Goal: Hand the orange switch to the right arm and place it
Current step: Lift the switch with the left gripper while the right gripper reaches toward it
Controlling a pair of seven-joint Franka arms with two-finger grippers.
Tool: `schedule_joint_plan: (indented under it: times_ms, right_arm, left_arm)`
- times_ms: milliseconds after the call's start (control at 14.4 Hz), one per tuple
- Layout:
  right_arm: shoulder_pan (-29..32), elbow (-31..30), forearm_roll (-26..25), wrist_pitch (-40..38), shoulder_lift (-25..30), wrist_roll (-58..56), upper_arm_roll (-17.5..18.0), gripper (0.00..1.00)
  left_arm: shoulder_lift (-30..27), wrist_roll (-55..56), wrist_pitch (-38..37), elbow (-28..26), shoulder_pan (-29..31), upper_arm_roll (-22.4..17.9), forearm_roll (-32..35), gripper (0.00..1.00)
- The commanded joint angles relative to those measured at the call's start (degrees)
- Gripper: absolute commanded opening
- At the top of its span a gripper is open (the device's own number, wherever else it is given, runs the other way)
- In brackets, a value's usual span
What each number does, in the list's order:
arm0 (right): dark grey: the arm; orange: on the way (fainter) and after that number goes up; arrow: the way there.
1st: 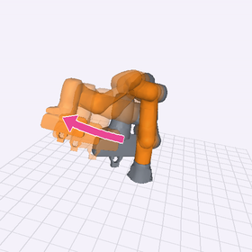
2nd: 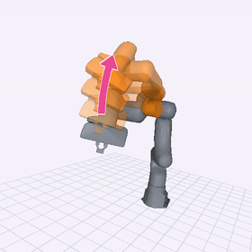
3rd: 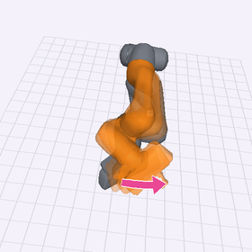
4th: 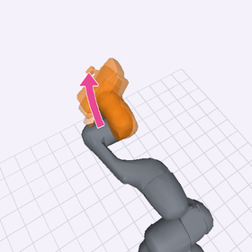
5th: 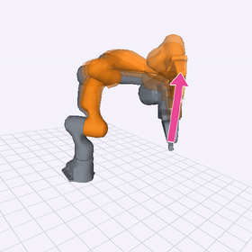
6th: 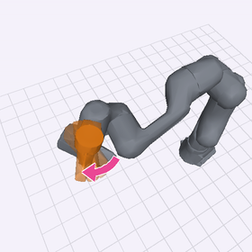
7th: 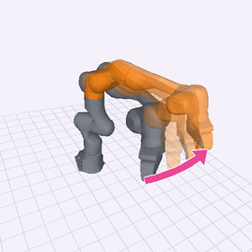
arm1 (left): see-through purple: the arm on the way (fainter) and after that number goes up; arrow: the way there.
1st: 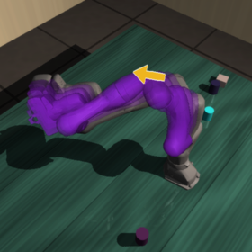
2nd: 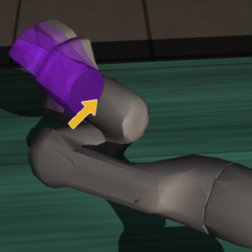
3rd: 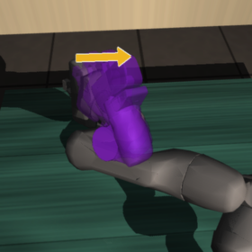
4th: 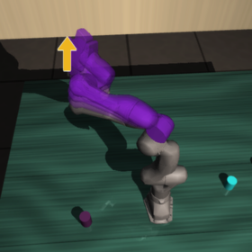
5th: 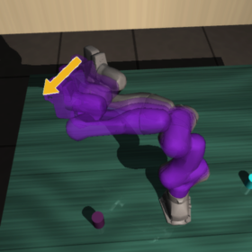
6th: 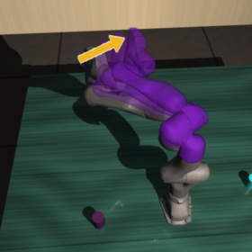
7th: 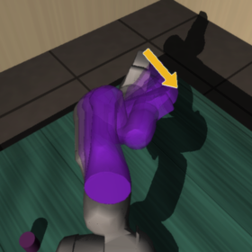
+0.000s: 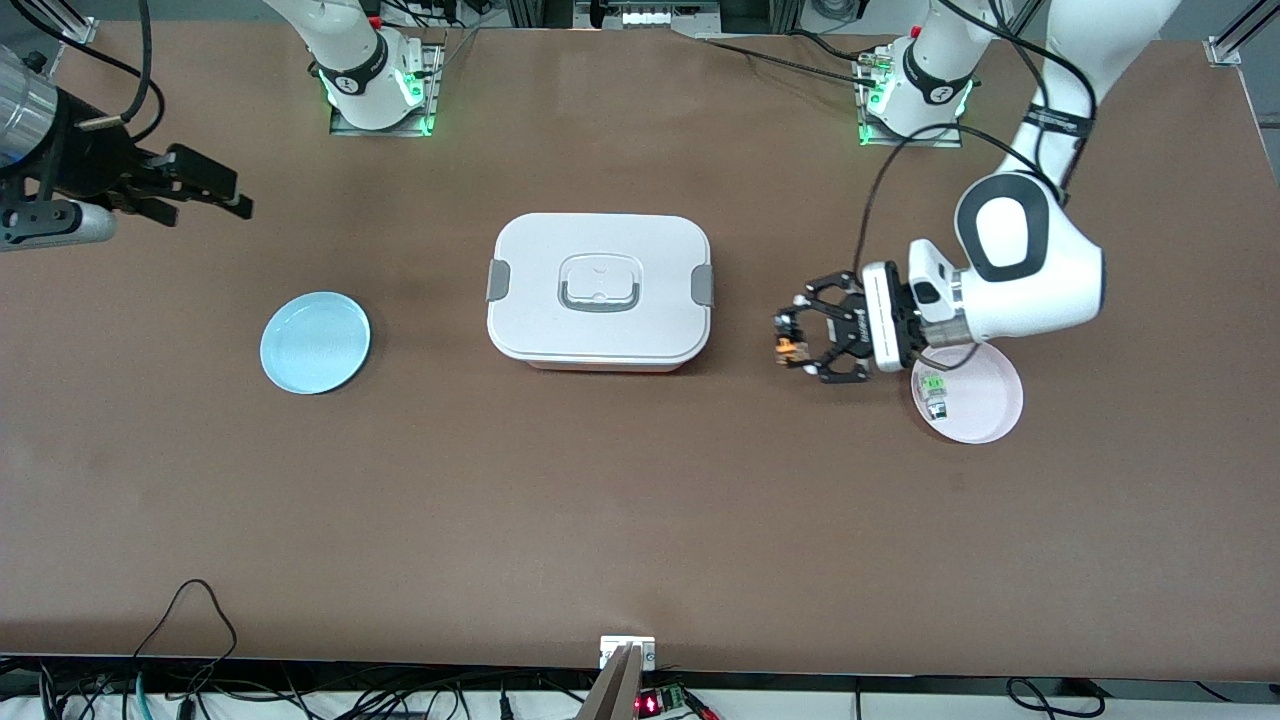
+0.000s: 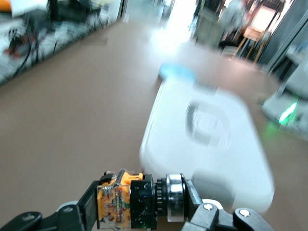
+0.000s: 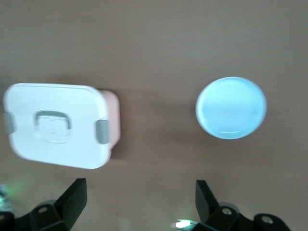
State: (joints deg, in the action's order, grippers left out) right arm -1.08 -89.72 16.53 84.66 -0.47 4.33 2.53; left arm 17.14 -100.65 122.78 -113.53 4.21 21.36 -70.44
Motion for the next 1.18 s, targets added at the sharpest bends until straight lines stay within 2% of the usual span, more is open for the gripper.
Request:
schedule_joint_plan:
  times_ms: [0,208,346,554,831,900,1108]
  right_arm:
    - [0.47,-2.12,11.81,-0.37,0.38,0.41,-1.64,1.00]
    - [0.47,-4.58,27.10,-1.51,-0.05,-0.20,-4.54,1.00]
    - [0.47,-6.34,35.73,-3.09,-0.93,-0.29,-6.04,1.00]
    - [0.47,-10.55,45.04,-3.36,-1.29,-0.29,-7.27,1.00]
    - [0.38,-16.18,59.90,-3.36,-1.73,0.50,-7.63,1.00]
    - [0.29,-16.97,61.94,-3.28,-1.81,0.50,-7.54,1.00]
    - [-0.41,-17.51,63.27,-2.49,-1.99,0.59,-5.88,1.00]
  left_arm:
    - [-0.88,-0.86,-3.16,2.51,0.45,4.81,-11.96,0.00]
    - [-0.80,-1.47,-2.81,6.46,-1.82,9.74,-23.22,0.00]
    - [-0.53,-1.48,-2.55,9.01,-5.42,9.93,-29.38,0.00]
    - [-0.44,-1.56,-2.11,10.52,-9.91,9.93,-39.93,0.00]
    - [-0.36,-2.44,-1.76,11.83,-11.84,10.02,-40.66,0.00]
    - [-0.18,-2.70,-1.67,12.62,-12.37,9.93,-40.66,0.00]
    - [-0.01,-2.44,-1.32,13.15,-13.08,10.10,-42.05,0.00]
